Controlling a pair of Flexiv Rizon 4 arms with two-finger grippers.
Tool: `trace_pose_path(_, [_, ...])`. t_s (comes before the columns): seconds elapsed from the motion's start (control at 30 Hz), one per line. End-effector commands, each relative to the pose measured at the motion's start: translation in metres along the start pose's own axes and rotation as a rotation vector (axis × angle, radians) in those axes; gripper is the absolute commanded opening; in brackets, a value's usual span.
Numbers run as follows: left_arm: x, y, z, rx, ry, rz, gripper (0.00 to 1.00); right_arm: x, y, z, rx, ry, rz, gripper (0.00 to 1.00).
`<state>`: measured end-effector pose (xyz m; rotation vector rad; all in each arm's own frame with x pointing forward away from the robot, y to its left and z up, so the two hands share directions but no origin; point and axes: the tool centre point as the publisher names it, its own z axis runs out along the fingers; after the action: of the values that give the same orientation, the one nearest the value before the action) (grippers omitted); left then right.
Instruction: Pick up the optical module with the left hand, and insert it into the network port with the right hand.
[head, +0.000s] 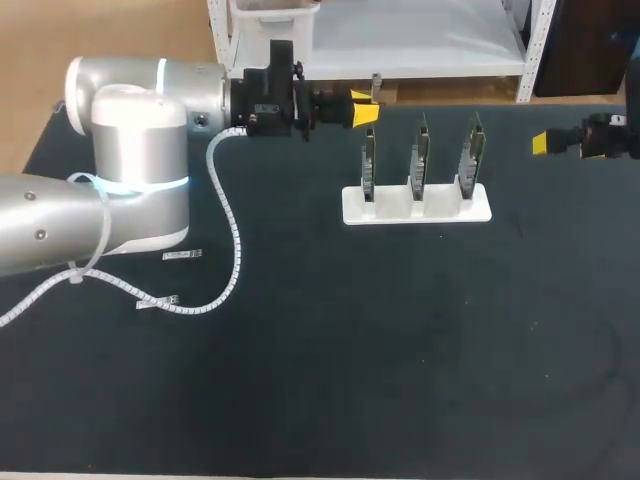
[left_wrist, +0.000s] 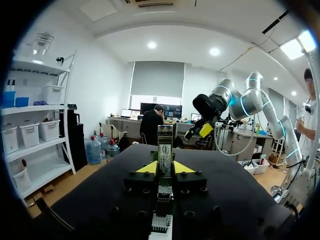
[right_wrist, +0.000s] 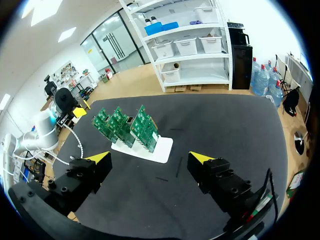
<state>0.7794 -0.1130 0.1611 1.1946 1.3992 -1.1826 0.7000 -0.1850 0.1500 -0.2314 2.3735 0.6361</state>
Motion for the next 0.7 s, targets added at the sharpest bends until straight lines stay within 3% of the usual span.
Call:
trace_pose_path(0.03, [0.0033, -0.0006, -0.0033, 0.001, 0.011, -0.006, 0.0, 0.0, 0.0, 0.0, 0.0, 0.0, 0.0, 1.0])
trace_pose_path(0.7, [0.0059, -0.0074, -0.0037, 0.028, 0.015, -0.044, 0.0, 0.0, 0.0, 0.0, 0.0, 0.0, 0.0, 1.0])
